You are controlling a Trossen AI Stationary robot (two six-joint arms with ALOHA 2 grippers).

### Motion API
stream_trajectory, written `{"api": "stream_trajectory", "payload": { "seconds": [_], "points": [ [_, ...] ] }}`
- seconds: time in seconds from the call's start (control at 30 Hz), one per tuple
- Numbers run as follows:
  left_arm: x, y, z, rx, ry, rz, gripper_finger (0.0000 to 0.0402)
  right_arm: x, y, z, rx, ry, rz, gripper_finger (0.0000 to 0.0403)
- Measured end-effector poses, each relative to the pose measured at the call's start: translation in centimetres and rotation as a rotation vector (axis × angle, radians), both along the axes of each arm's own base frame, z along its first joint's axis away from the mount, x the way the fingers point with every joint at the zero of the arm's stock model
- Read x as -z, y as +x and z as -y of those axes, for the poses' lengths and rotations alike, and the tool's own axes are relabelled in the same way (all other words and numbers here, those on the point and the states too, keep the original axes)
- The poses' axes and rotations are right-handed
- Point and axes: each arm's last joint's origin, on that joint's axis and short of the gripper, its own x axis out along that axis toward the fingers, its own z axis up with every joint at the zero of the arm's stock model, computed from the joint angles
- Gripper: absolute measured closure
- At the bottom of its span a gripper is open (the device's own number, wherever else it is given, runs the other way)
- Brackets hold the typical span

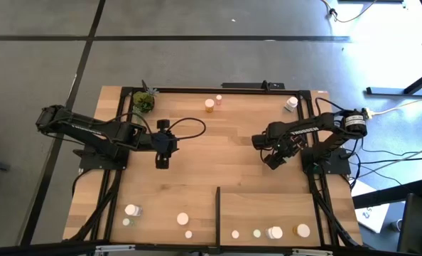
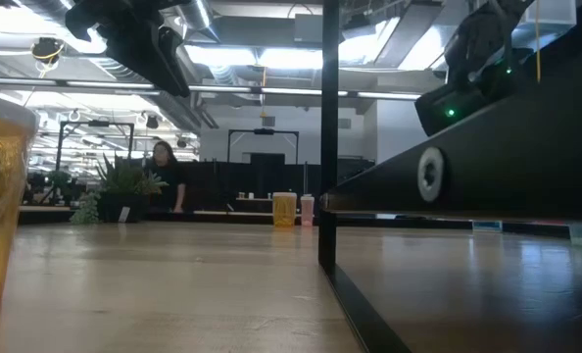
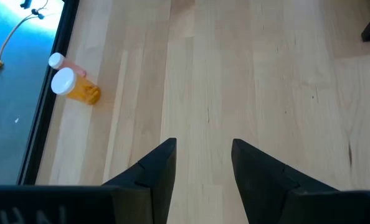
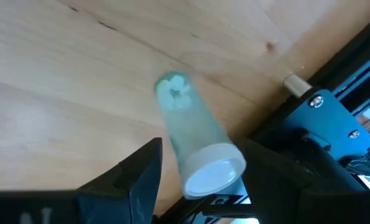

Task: Pick and place medicine bottles onto shelf by color
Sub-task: Put the top blue pill bottle on the shelf aligned with the other blue pill bottle

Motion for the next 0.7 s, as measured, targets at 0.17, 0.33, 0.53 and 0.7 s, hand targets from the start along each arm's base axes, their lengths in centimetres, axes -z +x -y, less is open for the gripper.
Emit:
{"api": "stream_trajectory", "payload": {
  "seconds": [0.17,0.33,0.53,0.7],
  "points": [
    [0.00,0.00,-0.01,0.000,0.000,0.000,0.0253,-0.32,0.43,0.05,-0.027,0.009,0.025,0.0195],
    [0.01,0.00,-0.01,0.000,0.000,0.000,0.0253,-0.33,0.43,0.06,-0.024,0.007,0.025,0.0200],
    [0.00,0.00,0.00,0.000,0.000,0.000,0.0253,-0.32,0.44,0.08,-0.023,-0.002,0.025,0.0247],
    [0.00,0.00,-0.01,0.000,0.000,0.000,0.0253,-0.28,0.51,0.13,-0.012,-0.023,0.029,0.0286]
  ]
}}
